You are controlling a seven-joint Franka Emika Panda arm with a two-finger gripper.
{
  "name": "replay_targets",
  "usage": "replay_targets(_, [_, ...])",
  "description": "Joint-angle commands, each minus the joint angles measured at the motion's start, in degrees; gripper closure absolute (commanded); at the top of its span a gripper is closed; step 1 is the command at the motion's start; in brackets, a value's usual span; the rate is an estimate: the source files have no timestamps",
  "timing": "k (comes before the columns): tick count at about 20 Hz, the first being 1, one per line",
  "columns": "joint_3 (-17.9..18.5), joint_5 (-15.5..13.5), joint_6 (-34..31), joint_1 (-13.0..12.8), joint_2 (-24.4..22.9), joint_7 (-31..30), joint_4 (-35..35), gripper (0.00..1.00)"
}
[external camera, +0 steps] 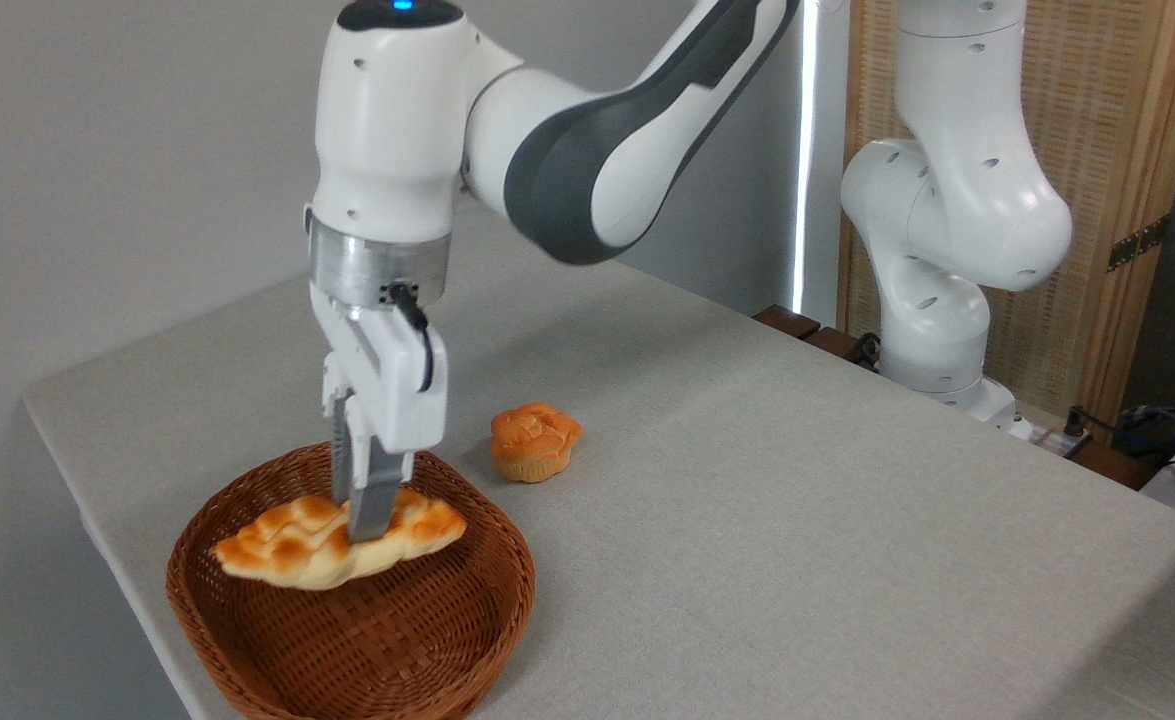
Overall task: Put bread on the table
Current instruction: 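Lift the braided bread out of the basket and carry it past the bun, then lower the braided bread onto the table and open the gripper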
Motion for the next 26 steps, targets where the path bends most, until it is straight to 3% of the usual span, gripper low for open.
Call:
replay_targets(1, [2.0, -1.5, -9.6, -0.3, -5.6, 0.7, -0.4, 0.75])
replay_targets(3, [3.4, -1.4, -15.7, -0.3, -8.6, 1.4, -0.6, 0.75])
replay_targets(7, [6.3, -1.3, -26.8, -0.3, -15.6, 8.5, -4.4, 0.75])
replay_targets(11, [7.3, -0.7, -26.7, -0.5, -21.5, 13.9, -13.7, 0.73])
replay_targets(15, [7.3, 0.2, -26.3, -1.0, -21.6, 14.3, -17.0, 0.72])
replay_targets(16, [7.2, 0.8, -25.6, -1.0, -21.5, 14.3, -17.7, 0.7])
replay_targets(18, [7.2, 4.0, -23.7, -1.3, -21.3, 15.4, -18.6, 0.5])
replay_targets(19, [7.2, 5.2, -23.0, -1.3, -21.3, 16.6, -18.7, 0.44])
replay_targets(24, [7.3, 5.8, -22.8, -1.3, -21.1, 17.1, -18.7, 0.34])
replay_targets(25, [7.3, 6.1, -22.8, -1.3, -21.2, 17.1, -18.7, 0.29])
replay_targets(26, [7.3, 6.7, -22.7, -1.3, -21.1, 17.1, -18.6, 0.19])
